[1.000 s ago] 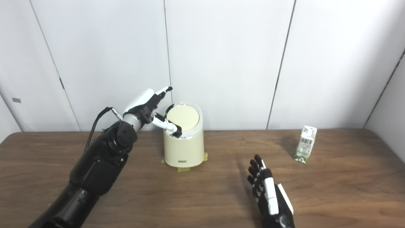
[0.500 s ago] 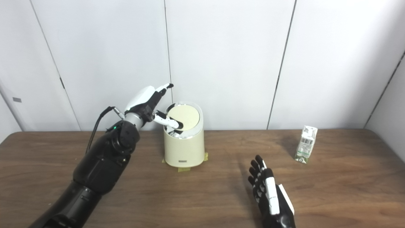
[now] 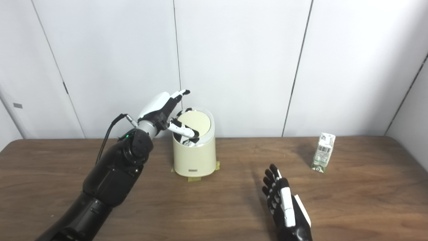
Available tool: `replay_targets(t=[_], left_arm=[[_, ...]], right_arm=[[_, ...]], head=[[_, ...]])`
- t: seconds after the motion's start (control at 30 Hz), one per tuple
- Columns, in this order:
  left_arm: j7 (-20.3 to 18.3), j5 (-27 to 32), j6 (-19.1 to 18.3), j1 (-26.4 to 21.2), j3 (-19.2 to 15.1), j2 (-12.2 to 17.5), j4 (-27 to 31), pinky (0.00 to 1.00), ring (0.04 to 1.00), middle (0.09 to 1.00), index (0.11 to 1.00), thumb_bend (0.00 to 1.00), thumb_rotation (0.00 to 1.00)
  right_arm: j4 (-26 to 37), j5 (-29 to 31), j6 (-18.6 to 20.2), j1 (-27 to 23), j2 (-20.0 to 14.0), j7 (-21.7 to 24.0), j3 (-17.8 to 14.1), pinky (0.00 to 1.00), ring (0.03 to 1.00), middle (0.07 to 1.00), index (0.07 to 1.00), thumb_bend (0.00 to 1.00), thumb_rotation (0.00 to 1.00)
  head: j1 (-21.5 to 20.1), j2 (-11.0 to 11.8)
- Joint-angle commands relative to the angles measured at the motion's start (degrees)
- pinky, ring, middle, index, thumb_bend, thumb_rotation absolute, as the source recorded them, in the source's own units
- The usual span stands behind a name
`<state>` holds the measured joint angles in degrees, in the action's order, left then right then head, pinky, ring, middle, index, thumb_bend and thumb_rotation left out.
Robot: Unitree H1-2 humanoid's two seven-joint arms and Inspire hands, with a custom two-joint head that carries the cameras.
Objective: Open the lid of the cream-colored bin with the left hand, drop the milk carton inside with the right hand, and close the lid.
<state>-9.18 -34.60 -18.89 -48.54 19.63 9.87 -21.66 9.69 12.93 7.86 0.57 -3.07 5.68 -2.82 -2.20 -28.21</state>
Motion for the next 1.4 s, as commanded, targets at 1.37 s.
replay_targets(t=[1.37], left_arm=[[8.07, -3.11, 4.02, -2.79, -1.8, -0.32, -1.7, 0.86, 0.917, 0.938, 0.92, 0.77, 0.1]], right_arm=[[1.05, 0.58, -0.71, -1.59, -0.1, 0.1, -0.6, 1.0, 1.0, 1.0, 1.0, 0.68, 0.98]], head=[[0.85, 0.25]])
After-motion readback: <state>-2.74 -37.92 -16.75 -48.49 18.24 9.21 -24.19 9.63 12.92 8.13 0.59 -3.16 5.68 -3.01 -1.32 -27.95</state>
